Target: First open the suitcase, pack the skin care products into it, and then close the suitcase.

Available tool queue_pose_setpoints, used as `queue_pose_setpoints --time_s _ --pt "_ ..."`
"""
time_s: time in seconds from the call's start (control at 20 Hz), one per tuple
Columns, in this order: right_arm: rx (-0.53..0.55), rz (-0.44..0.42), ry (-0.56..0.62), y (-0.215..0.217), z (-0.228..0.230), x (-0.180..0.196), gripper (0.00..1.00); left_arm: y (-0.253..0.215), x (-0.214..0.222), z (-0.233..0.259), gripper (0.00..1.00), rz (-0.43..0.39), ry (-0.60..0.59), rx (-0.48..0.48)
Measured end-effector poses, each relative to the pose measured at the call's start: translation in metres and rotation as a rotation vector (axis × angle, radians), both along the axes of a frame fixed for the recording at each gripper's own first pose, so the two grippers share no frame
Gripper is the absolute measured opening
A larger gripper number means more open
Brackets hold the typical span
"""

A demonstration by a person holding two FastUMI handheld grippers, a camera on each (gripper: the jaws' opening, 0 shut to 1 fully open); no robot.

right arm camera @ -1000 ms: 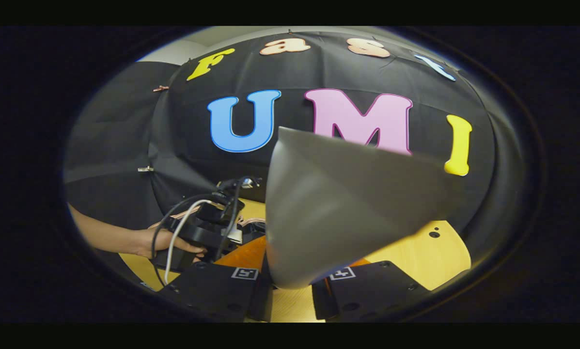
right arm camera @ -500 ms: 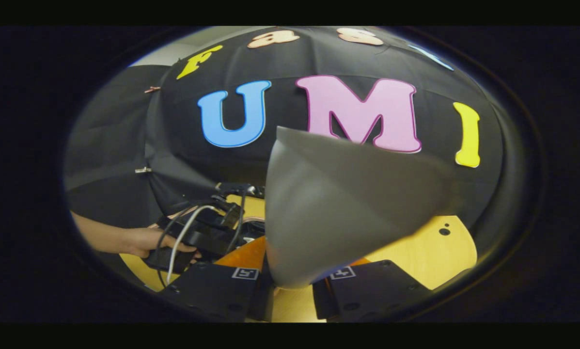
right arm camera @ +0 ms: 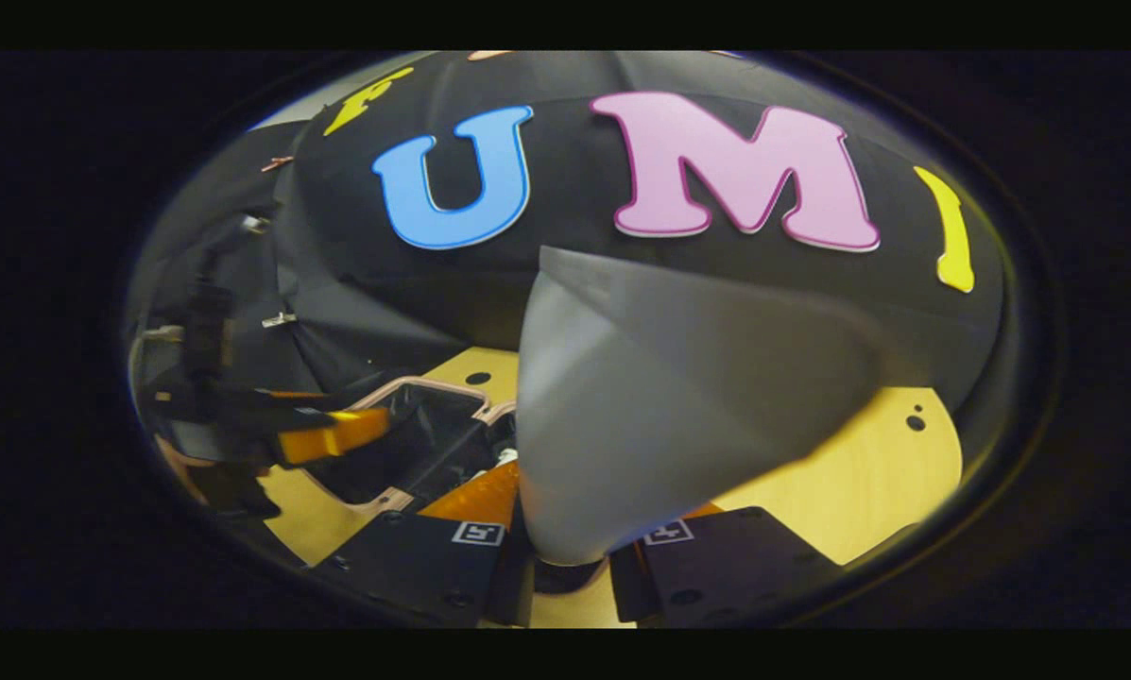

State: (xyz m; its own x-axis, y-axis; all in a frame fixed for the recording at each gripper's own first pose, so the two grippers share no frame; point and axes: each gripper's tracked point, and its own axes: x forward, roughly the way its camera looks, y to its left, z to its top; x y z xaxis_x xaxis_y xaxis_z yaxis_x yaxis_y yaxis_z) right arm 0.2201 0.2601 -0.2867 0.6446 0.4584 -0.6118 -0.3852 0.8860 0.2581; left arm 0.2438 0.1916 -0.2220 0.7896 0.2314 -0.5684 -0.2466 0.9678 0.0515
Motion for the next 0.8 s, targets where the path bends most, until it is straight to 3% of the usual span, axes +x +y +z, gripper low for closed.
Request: queue_pose_setpoints --time_s 0.15,0.25,0.4,0.7,0.8 --pt "-0.021 0.016 0.101 0.025 -0.039 -0.005 0.31 0.033 -0.022 0.034 0.96 0.031 -0.134 0.05" --pt "-0.069 0.038 0.152 0.034 -0.065 -0.009 0.3 0.042 -0.039 0.045 0.96 0.077 -0.186 0.034" --pt "-0.101 0.013 0.31 0.043 -0.103 -0.02 0.29 0.046 -0.062 0.042 0.96 0.132 -0.181 -0.011" --pt "-0.213 -0.03 0.524 0.038 -0.159 -0.047 0.28 0.073 -0.093 0.051 0.96 0.202 -0.188 -0.009" --pt "-0.241 -0.049 0.568 0.033 -0.167 -0.054 0.4 0.078 -0.099 0.053 0.96 0.211 -0.188 0.007"
